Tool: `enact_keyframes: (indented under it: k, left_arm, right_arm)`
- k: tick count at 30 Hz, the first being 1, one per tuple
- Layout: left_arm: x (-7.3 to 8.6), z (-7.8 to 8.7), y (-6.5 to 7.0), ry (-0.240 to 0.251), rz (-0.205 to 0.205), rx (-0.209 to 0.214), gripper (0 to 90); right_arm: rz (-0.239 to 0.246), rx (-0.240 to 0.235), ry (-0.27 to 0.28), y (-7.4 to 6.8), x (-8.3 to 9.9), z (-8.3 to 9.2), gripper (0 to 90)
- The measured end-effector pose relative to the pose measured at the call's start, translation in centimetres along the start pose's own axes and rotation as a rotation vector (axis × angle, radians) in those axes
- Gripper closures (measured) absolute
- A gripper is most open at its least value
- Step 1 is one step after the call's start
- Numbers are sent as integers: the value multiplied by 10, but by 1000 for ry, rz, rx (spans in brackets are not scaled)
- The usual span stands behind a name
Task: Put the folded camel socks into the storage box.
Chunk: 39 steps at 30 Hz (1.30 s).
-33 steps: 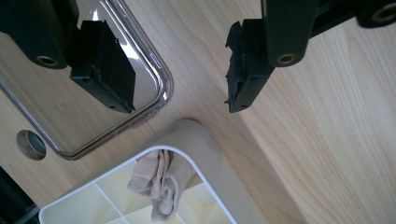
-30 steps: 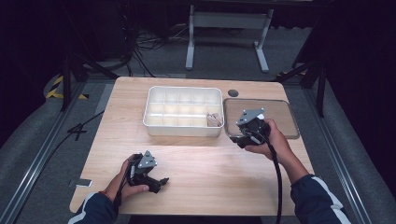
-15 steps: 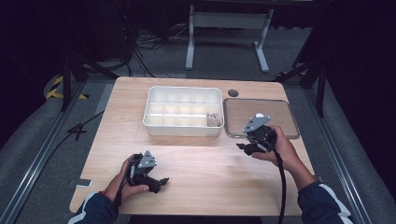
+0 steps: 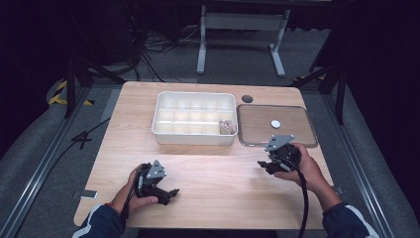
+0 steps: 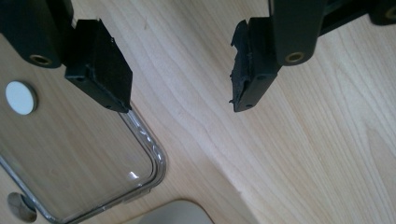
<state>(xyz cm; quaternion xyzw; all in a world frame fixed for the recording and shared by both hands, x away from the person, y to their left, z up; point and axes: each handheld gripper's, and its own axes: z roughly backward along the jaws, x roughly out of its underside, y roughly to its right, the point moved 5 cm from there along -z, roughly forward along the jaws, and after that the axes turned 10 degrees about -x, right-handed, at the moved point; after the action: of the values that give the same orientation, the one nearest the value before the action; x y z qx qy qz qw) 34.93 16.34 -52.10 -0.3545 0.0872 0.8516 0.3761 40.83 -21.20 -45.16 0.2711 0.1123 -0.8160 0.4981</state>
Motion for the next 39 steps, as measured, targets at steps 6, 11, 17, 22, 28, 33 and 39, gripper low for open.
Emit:
enact_keyframes:
  k: [6, 11, 17, 22, 28, 33, 39]
  left_arm:
    - [0, 0, 0, 0, 0, 0, 36]
    - [0, 0, 0, 0, 0, 0, 36]
    - [0, 0, 0, -1, 1, 0, 36]
    - [0, 0, 0, 1, 1, -1, 37]
    - [0, 0, 0, 2, 2, 1, 36]
    - [0, 0, 1, 1, 6, 2, 36]
    - [0, 0, 1, 1, 8, 1, 36]
  right_arm:
    - [-8, 3, 1, -4, 13, -1, 386]
    - [-7, 10, 21, -6, 25, 0, 380]
    - [-15, 8, 50, -9, 38, 2, 370]
    - [-46, 1, 72, -9, 55, 4, 364]
    - [-109, 0, 100, -6, 77, 5, 354]
    - [-157, 5, 110, -4, 91, 6, 347]
    - [-205, -22, 155, -5, 110, 6, 321]
